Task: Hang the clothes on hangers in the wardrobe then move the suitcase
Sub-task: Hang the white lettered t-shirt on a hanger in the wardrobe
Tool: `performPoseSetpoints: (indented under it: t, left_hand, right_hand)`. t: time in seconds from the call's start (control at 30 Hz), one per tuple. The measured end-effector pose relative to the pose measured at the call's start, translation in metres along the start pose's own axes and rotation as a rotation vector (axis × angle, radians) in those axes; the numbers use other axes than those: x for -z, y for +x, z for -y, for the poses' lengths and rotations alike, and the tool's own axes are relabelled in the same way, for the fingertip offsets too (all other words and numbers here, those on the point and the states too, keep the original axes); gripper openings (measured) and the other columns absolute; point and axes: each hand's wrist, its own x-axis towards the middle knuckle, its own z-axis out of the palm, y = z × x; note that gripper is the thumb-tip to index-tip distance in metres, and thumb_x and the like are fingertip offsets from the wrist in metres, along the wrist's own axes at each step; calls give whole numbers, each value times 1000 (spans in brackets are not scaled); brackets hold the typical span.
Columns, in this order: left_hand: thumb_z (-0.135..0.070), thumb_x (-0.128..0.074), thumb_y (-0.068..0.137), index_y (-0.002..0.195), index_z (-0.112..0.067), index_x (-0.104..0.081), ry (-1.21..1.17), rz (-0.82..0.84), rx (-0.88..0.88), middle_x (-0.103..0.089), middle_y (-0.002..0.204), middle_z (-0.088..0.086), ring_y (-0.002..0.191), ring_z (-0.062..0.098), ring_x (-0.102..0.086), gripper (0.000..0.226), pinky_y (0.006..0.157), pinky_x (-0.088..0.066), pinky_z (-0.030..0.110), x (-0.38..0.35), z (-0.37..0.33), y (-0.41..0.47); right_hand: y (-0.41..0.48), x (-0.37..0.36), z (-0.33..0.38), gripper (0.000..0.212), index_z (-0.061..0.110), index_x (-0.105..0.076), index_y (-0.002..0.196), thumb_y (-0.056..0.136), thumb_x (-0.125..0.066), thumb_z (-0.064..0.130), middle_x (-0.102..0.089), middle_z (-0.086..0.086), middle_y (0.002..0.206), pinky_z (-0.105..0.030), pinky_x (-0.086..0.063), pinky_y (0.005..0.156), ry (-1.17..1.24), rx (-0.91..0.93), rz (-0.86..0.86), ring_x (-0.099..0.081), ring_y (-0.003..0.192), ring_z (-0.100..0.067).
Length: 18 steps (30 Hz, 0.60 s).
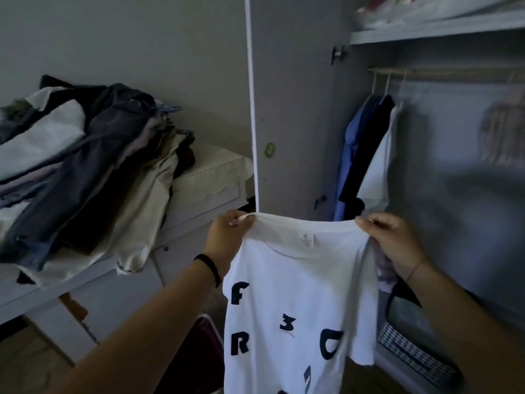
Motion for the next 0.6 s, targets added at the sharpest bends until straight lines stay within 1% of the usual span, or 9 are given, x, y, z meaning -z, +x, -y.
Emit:
performPoseSetpoints:
  t: [0.1, 0.2, 0.27, 0.33, 0.4, 0.47, 0.53, 0.57, 0.6]
  left_hand:
    - [-17, -62, 90, 76, -10, -58, -81, 19, 13, -52, 70, 1, 63, 13, -45, 16, 61, -38, 23, -47, -7, 24]
    - [-17, -63, 89, 83, -2, -60, -178, 9, 39, -55, 75, 9, 71, 21, -50, 17, 69, -44, 31, -91, -8, 50]
    - [-15, -61, 90, 86, -1, -62, -263, 25, 71, -61, 83, 14, 80, 25, -58, 15, 79, -52, 34, -120, -10, 65]
    - [-13, -59, 92, 82, -6, -63, -325, 57, 95, -64, 89, 16, 86, 27, -61, 12, 87, -54, 38, -149, -12, 79]
    - [-12, -56, 93, 86, -7, -63, -363, 86, 99, -64, 88, 13, 86, 26, -62, 11, 82, -56, 37, -173, -18, 90]
    - [-15, -54, 95, 100, -3, -64, -382, 123, 101, -65, 87, 10, 85, 25, -62, 16, 72, -56, 31, -194, -23, 100]
    - [-18, -53, 96, 102, -2, -63, -376, 162, 101, -63, 83, 6, 79, 21, -60, 20, 64, -53, 27, -213, -27, 111]
    - [-20, -54, 95, 96, -3, -63, -359, 184, 99, -61, 79, 5, 75, 21, -57, 19, 62, -50, 27, -221, -29, 116]
    - [-21, -56, 94, 87, -5, -63, -341, 206, 99, -58, 74, 5, 72, 21, -55, 19, 61, -48, 29, -231, -31, 122]
  right_hand:
    - [21, 28, -15, 20, 7, -63, 69, 88, -60, 7, -65, 6, 54, -14, -48, 53, 62, -72, -41, -57, 50, -1]
    - [48, 53, -32, 15, 7, -63, 77, 91, -58, 7, -70, 2, 65, -14, -53, 56, 184, -169, -108, -65, 61, -6]
    - [66, 68, -40, 11, 8, -63, 85, 93, -56, 10, -69, -5, 78, -17, -55, 57, 284, -243, -136, -67, 73, -14]
    - [83, 81, -48, 13, 11, -62, 86, 95, -53, 14, -70, -4, 78, -20, -56, 58, 354, -308, -137, -67, 74, -14]
    - [99, 91, -56, 17, 11, -59, 82, 96, -50, 13, -69, 1, 64, -20, -55, 54, 428, -339, -181, -66, 60, -8]
    - [115, 102, -63, 20, 11, -57, 77, 96, -50, 11, -67, 2, 57, -20, -53, 52, 441, -331, -255, -63, 53, -8]
    - [131, 114, -69, 20, 13, -60, 76, 95, -53, 15, -65, -5, 67, -28, -50, 62, 344, -300, -303, -60, 64, -16]
    - [136, 120, -69, 20, 13, -61, 76, 94, -54, 17, -62, -7, 72, -30, -47, 65, 273, -278, -317, -56, 67, -19]
    - [142, 127, -70, 20, 11, -61, 76, 94, -54, 18, -59, -8, 73, -30, -44, 64, 195, -246, -330, -52, 67, -19]
